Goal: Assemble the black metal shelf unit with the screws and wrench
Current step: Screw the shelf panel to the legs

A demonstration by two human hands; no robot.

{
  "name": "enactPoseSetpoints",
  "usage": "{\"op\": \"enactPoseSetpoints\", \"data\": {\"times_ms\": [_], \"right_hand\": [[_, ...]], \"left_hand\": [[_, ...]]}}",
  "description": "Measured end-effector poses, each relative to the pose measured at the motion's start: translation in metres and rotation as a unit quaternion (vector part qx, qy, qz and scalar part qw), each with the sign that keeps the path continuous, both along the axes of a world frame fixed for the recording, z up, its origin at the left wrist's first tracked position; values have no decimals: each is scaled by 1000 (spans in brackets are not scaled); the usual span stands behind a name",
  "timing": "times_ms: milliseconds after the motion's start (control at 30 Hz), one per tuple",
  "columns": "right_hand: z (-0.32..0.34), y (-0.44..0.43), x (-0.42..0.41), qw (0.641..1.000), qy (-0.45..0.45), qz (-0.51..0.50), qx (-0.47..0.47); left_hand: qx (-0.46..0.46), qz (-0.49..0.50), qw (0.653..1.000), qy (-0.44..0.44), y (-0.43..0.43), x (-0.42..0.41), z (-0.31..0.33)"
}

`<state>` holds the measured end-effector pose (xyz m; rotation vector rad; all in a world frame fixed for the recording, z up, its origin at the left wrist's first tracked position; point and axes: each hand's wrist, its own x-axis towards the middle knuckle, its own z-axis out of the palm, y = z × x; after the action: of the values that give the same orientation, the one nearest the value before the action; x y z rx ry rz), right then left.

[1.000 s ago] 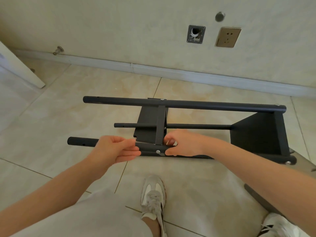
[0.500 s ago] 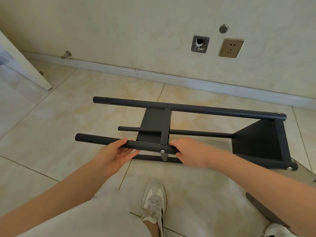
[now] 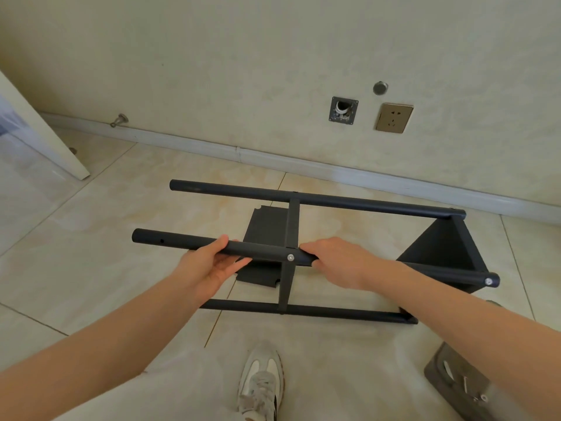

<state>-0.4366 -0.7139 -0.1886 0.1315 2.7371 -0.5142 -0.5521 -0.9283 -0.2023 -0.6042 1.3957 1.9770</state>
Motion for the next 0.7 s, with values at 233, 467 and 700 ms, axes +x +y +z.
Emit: {"op": "enactPoseSetpoints", "data": {"times_ms": [233,467,700], "right_hand": [[15,16,-3,997,74,-32,6],[44,44,0,983,146,-107,-28],[68,66,13,966,178,-173,-65]], "left_hand": [[-8,-22,998,56,29,-20,36],[-10,-50,985,163,74,-31,94],[-44,-67,959,270,118,-14,153]]}}
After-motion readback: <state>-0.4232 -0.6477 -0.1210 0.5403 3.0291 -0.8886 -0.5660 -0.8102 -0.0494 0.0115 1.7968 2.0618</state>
